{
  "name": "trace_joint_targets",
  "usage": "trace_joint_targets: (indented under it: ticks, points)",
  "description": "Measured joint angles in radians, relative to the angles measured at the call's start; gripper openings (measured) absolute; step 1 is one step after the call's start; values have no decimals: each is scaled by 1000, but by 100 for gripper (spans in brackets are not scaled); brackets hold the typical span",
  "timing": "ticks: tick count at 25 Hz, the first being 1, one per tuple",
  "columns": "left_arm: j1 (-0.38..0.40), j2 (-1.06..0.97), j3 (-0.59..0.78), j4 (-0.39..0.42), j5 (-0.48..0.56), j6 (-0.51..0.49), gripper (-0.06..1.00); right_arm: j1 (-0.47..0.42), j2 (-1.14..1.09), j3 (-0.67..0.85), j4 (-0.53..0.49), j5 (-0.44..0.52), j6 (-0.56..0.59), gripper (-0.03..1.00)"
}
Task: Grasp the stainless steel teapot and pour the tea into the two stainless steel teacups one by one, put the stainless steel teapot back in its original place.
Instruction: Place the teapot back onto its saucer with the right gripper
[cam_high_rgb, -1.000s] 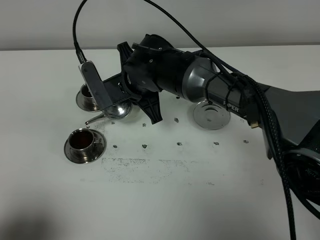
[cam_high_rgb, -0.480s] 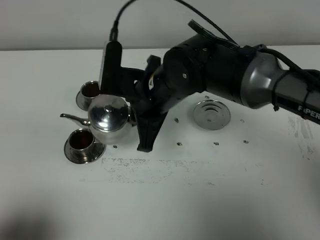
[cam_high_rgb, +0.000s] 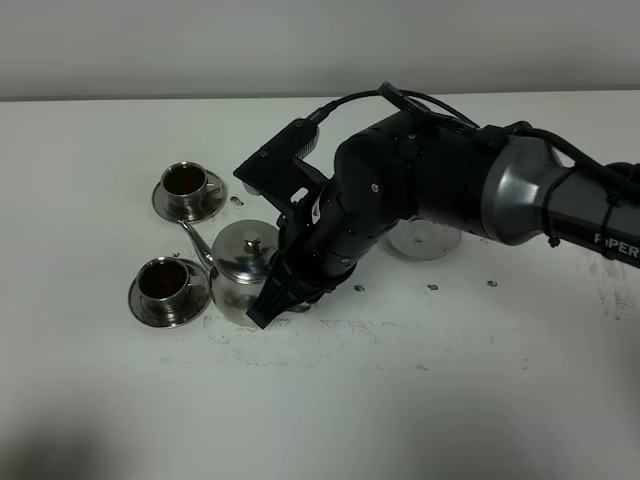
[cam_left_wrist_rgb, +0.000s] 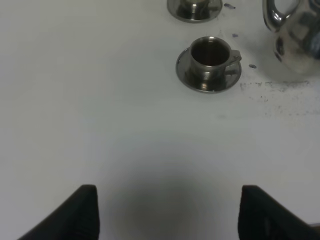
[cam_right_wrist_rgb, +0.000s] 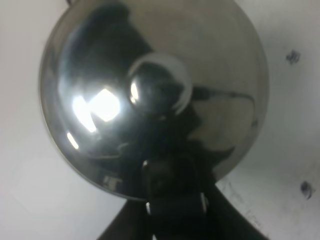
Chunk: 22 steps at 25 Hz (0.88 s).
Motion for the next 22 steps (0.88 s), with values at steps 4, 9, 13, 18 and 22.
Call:
trace_joint_targets:
  ticks: [4, 9, 13, 18, 22]
  points:
    - [0, 0, 0, 0, 0, 0, 58, 47, 29, 5, -68, 4, 5, 20]
    - [0, 0, 0, 0, 0, 0, 58, 75, 62, 6, -110, 2, 4, 20]
    - [0, 0, 0, 0, 0, 0, 58, 75, 90, 7, -137, -11, 4, 20]
    - [0, 0, 0, 0, 0, 0, 58, 75, 91, 7, -147, -13, 3, 20]
    - [0, 0, 0, 0, 0, 0, 58, 67, 30, 7, -144, 26, 3, 20]
